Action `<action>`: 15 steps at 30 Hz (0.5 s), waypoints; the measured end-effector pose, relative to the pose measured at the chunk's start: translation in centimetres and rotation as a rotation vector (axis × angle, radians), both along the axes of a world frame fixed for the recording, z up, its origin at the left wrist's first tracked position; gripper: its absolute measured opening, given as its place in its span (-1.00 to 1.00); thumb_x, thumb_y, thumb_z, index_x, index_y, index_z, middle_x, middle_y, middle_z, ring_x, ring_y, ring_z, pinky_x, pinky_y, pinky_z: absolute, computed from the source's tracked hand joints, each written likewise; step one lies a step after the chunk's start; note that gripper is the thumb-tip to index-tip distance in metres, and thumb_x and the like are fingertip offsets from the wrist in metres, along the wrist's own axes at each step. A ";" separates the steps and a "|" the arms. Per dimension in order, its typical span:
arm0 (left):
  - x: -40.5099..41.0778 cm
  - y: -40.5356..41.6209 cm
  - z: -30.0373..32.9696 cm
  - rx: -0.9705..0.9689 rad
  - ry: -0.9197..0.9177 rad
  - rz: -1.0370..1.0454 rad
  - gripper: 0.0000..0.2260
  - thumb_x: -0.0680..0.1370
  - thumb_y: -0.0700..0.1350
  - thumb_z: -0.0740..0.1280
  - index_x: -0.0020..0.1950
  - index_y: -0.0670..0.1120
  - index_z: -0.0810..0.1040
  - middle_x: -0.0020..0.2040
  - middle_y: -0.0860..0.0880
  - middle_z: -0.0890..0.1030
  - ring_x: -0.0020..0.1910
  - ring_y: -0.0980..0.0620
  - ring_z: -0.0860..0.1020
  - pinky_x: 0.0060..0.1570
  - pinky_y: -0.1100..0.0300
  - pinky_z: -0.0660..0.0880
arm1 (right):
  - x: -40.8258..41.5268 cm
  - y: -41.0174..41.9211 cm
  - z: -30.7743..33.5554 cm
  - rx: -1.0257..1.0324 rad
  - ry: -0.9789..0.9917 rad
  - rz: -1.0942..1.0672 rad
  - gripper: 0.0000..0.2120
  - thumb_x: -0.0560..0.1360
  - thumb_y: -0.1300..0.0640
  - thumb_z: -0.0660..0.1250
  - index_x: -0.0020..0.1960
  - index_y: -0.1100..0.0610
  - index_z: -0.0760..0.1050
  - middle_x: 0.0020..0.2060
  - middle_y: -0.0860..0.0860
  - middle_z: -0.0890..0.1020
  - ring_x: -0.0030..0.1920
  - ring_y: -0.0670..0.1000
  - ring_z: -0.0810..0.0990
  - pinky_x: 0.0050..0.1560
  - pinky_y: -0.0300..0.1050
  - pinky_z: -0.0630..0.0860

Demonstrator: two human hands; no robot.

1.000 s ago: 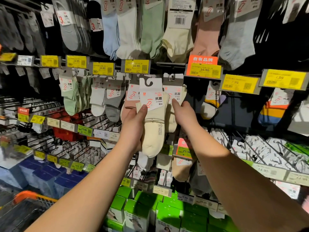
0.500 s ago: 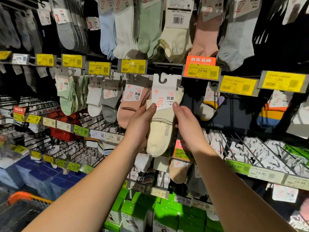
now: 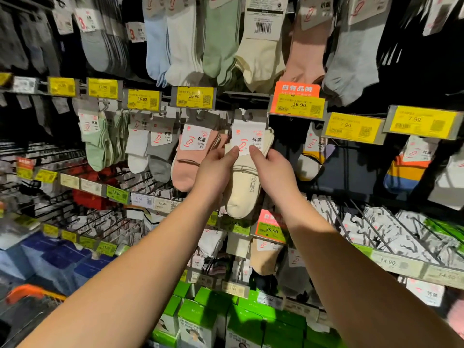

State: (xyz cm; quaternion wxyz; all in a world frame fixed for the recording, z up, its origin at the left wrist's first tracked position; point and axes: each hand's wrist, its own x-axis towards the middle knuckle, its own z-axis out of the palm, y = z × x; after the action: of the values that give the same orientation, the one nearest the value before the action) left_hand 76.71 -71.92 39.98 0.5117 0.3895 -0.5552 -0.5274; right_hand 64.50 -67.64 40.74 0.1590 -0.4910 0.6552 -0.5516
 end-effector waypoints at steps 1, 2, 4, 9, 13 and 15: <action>-0.1 -0.2 -0.1 0.000 -0.019 0.016 -0.61 0.51 0.17 0.41 0.18 -0.07 0.55 0.07 -0.03 0.69 0.10 -0.04 0.64 0.23 -0.10 0.54 | -0.1 -0.2 -0.1 0.011 0.016 -0.005 -0.62 0.61 -0.21 0.22 0.07 0.09 0.58 -0.12 -0.05 0.65 -0.10 0.00 0.60 -0.17 -0.12 0.45; -0.3 -0.4 -0.2 -0.007 -0.038 0.039 -0.59 0.51 0.18 0.40 0.21 -0.07 0.55 0.08 -0.03 0.69 0.11 -0.04 0.63 0.24 -0.10 0.53 | -0.3 -0.4 -0.1 0.026 0.039 -0.007 -0.61 0.61 -0.21 0.21 0.10 0.09 0.59 -0.11 -0.06 0.65 -0.09 0.00 0.60 -0.14 -0.11 0.47; -0.5 -1.0 -0.5 -0.025 -0.074 0.086 -0.52 0.52 0.18 0.38 0.31 -0.10 0.54 0.15 -0.04 0.67 0.16 -0.05 0.60 0.25 -0.06 0.51 | -0.6 -0.7 -0.2 0.073 0.128 -0.020 -0.57 0.61 -0.24 0.18 0.18 0.07 0.58 -0.07 -0.05 0.63 -0.09 0.01 0.57 -0.08 -0.07 0.50; -1.1 -2.4 -1.0 -0.069 -0.204 0.197 -0.60 0.59 0.12 0.34 0.26 -0.15 0.51 0.08 -0.07 0.63 0.07 -0.07 0.57 -0.05 0.13 0.41 | -1.0 -1.9 0.3 0.213 0.428 -0.112 -0.45 0.61 -0.29 0.10 0.17 0.16 0.55 -0.09 0.03 0.61 -0.11 0.10 0.55 -0.19 -0.07 0.48; -1.4 -2.9 -0.8 -0.100 -0.294 0.220 -0.59 0.60 0.12 0.32 0.27 -0.17 0.49 0.07 -0.11 0.62 0.02 -0.09 0.54 -0.10 0.14 0.35 | -1.0 -2.7 0.4 0.272 0.443 -0.116 -0.41 0.61 -0.30 0.08 0.25 0.16 0.56 0.06 0.11 0.67 0.01 0.17 0.62 -0.10 -0.04 0.55; -1.5 -3.0 -0.7 -0.107 -0.317 0.223 -0.59 0.60 0.13 0.32 0.28 -0.16 0.49 0.10 -0.13 0.63 0.09 -0.14 0.56 -0.08 0.12 0.38 | -0.9 -2.6 0.6 0.293 0.448 -0.118 -0.40 0.62 -0.29 0.06 0.27 0.18 0.54 0.08 0.13 0.66 0.04 0.17 0.62 -0.13 -0.06 0.51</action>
State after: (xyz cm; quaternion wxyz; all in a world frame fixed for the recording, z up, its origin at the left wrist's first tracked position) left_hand 75.26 -74.88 39.29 0.4931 0.4990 -0.6096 -0.3691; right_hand 63.57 -70.20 41.33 0.0470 -0.5336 0.7743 -0.3370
